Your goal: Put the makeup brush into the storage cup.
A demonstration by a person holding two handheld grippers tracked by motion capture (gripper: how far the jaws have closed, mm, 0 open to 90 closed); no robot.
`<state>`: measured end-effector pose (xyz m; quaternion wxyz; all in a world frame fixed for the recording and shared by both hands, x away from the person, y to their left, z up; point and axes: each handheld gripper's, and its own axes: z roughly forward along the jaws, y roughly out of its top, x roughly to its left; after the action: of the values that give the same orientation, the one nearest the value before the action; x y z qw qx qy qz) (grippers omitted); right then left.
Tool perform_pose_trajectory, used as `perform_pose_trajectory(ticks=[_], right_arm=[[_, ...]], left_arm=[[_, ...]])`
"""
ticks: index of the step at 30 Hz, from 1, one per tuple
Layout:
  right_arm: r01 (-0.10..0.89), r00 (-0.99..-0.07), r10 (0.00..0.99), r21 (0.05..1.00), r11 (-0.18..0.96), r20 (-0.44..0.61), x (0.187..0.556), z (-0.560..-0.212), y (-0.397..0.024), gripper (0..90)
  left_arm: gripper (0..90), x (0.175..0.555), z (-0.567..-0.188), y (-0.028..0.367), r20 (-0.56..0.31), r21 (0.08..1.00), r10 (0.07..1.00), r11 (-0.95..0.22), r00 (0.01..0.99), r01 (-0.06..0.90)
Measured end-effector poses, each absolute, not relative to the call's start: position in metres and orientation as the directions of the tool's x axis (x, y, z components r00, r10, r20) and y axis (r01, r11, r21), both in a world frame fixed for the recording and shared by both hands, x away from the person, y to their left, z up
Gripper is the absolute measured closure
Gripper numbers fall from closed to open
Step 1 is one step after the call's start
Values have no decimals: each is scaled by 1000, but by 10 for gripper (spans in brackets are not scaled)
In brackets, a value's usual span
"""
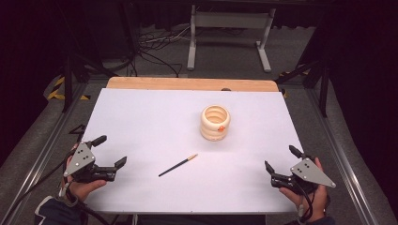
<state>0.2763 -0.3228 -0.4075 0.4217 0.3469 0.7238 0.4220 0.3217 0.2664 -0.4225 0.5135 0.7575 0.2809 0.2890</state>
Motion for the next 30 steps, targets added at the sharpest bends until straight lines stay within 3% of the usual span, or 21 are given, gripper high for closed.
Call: perform_pose_trajectory(ticks=[14,19,24,30], right_arm=[[161,-415,847,889,428,-332,279,-409,-317,91],[167,-420,847,889,425,-326,280,-410,-318,90],[180,-402,855,886,426,-329,280,-410,-317,91],[187,-406,852,883,431,-330,281,-411,-316,90]], left_arm=[[63,327,-416,255,175,906,700,-390,693,165],[79,334,-410,253,138,892,690,-398,710,214],[80,346,-407,232,101,827,630,-484,770,287],[111,354,-402,209,111,770,579,-564,808,298]])
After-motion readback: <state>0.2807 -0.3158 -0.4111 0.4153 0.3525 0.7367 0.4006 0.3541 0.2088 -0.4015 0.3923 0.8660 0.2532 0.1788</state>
